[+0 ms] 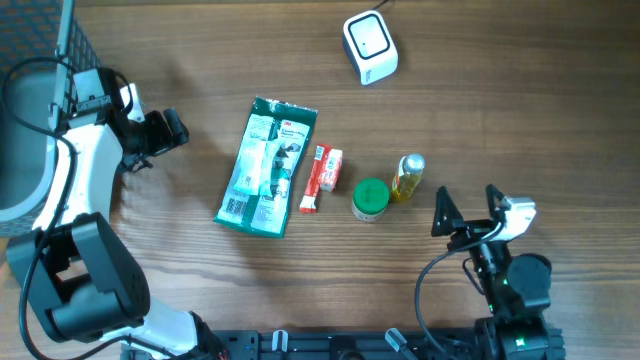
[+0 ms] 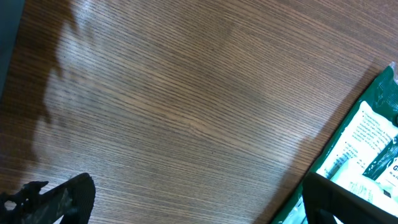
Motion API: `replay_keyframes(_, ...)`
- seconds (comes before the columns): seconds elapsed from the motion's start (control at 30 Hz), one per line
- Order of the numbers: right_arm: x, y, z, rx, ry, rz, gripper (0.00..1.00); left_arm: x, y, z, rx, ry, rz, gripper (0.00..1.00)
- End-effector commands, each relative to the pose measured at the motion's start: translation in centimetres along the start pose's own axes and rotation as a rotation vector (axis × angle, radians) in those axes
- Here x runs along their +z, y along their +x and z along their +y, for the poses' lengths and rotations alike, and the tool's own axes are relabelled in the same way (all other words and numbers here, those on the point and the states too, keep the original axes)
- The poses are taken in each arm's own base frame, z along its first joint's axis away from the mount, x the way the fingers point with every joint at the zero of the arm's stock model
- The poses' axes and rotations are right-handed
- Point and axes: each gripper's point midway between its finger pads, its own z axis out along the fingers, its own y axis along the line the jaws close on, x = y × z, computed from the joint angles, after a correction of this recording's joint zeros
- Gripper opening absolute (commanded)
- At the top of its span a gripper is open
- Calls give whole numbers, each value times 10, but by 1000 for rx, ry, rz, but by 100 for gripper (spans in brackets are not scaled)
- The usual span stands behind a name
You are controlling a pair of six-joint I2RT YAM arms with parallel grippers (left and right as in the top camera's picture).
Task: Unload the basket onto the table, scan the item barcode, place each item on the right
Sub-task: 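Reach the right gripper over the yellow oil bottle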
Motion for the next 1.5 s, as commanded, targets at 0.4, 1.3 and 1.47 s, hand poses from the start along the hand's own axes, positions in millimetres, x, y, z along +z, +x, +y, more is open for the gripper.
replay_keyframes(0.4,-32,-77,26,13,41,110,100,5,4,2,-3,10,17,100)
replay_keyframes(1.3,45,-32,57,105,215,1012,83,5,4,2,-3,10,17,100)
replay_keyframes(1.47,54,-17,54,30,251,1040,88,5,4,2,-3,10,17,100)
